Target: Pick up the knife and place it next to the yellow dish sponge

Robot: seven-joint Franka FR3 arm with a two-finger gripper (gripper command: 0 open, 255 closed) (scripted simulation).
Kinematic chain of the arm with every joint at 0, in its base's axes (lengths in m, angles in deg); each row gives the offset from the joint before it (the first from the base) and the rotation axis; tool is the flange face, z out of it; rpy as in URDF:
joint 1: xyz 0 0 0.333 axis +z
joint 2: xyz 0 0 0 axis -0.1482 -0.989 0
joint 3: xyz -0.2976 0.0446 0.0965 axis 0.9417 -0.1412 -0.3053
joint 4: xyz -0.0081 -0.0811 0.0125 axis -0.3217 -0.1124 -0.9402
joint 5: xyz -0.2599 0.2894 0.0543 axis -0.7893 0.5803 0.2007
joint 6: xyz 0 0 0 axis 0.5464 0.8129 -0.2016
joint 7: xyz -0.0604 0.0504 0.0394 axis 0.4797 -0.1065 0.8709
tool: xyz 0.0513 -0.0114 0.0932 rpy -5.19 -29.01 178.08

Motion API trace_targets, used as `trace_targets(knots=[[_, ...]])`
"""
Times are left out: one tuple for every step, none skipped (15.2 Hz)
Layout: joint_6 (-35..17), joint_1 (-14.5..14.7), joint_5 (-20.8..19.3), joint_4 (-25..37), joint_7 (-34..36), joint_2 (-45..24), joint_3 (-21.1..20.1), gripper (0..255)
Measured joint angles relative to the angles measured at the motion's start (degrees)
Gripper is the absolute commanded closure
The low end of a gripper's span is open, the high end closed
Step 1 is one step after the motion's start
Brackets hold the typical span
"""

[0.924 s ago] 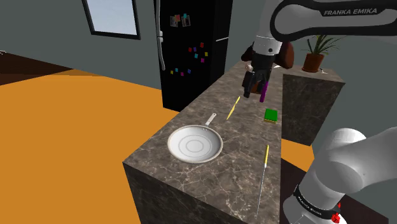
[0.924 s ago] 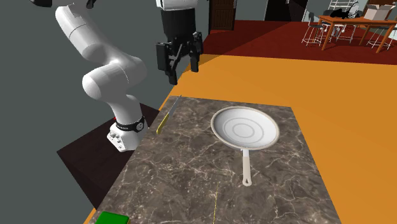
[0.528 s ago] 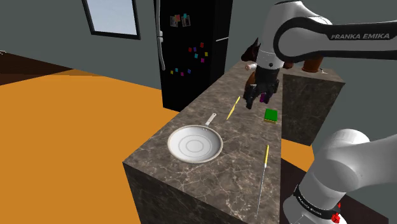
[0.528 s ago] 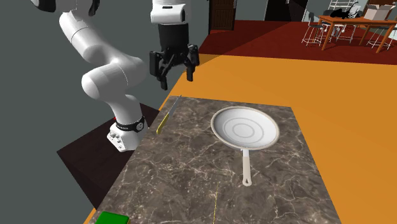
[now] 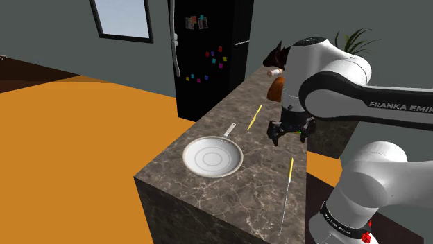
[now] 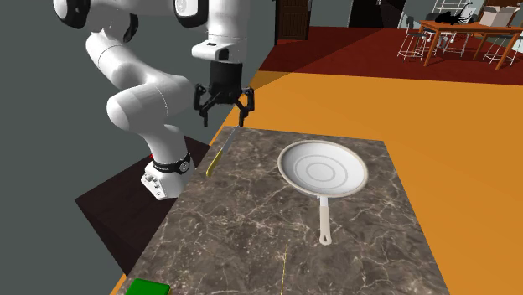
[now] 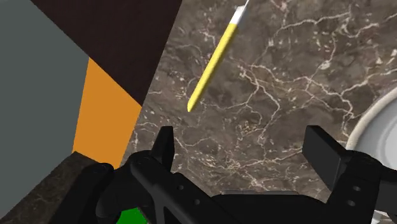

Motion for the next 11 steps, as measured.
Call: trace_targets(knots=[[0.2, 0.15, 1.66, -1.2, 3.92, 0.77, -2.79, 0], [0.62, 0.33, 3.27, -2.58, 7.79, 1.88, -5.3, 0], [0.81, 0.29, 4.96, -3.24, 11.66, 2.02, -8.0, 0], [1.03, 0.51, 6.88, -4.08, 15.66, 2.28, -10.83, 0], [1.02, 0.41, 8.67, -4.71, 19.51, 2.13, -13.5, 0], [0.91, 0.77, 10.96, -5.53, 23.67, 1.92, -16.68, 0], [0.62, 0.38, 12.9, -5.71, 27.59, 1.02, -19.52, 0], [0.41, 0.03, 14.79, -5.9, 31.38, 0.2, -22.27, 0], [0.09, -0.33, 16.41, -6.11, 34.58, -0.58, -24.58, 0], [-0.13, -0.46, 17.23, -6.47, 36.17, -0.82, -25.67, 0], [-0.63, -0.39, 17.91, -7.04, 37.03, -1.01, -26.47, 0]])
